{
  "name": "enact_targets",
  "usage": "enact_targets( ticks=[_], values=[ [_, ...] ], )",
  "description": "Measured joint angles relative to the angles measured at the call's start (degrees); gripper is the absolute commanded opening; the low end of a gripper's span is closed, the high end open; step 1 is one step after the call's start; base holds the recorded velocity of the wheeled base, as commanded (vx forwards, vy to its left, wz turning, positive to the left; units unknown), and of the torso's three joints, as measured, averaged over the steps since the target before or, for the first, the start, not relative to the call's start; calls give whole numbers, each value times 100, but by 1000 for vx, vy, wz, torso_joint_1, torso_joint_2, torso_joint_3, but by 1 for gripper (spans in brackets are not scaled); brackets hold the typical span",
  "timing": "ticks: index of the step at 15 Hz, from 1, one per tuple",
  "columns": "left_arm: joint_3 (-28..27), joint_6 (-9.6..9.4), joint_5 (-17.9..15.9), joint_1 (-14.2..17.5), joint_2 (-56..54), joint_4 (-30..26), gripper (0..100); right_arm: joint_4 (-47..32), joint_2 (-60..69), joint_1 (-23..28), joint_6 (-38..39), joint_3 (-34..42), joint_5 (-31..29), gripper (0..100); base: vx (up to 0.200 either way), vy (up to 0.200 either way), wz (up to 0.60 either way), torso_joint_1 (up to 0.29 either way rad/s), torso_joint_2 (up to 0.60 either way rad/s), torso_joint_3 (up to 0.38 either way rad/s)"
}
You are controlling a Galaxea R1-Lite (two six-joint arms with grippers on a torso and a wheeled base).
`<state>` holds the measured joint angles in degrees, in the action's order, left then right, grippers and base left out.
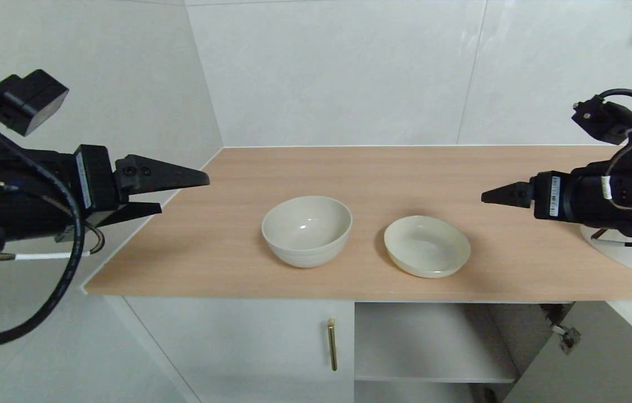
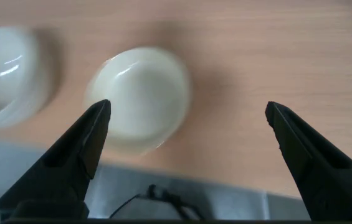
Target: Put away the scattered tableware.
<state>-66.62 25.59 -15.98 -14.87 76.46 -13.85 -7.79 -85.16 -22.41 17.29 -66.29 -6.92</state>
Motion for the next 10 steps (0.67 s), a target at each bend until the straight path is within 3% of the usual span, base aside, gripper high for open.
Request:
enact_targets(
  ticks=[2, 5, 7, 10],
  values=[
    [-306, 35, 652, -113, 358, -141, 100, -6, -244, -90, 171, -112, -268, 100, 0, 0, 0, 0, 0, 0],
    [-505, 252, 1426, -494, 1031, 149, 100, 2, -500, -247, 263, -145, -621, 100, 0, 0, 0, 0, 0, 0],
    [-546, 271, 1910, -773, 1515, 354, 100, 22, -634, -339, 280, -145, -796, 100, 0, 0, 0, 0, 0, 0],
    [-549, 285, 2199, -1064, 2125, 619, 100, 108, -720, -396, 283, -127, -812, 100, 0, 0, 0, 0, 0, 0]
  ],
)
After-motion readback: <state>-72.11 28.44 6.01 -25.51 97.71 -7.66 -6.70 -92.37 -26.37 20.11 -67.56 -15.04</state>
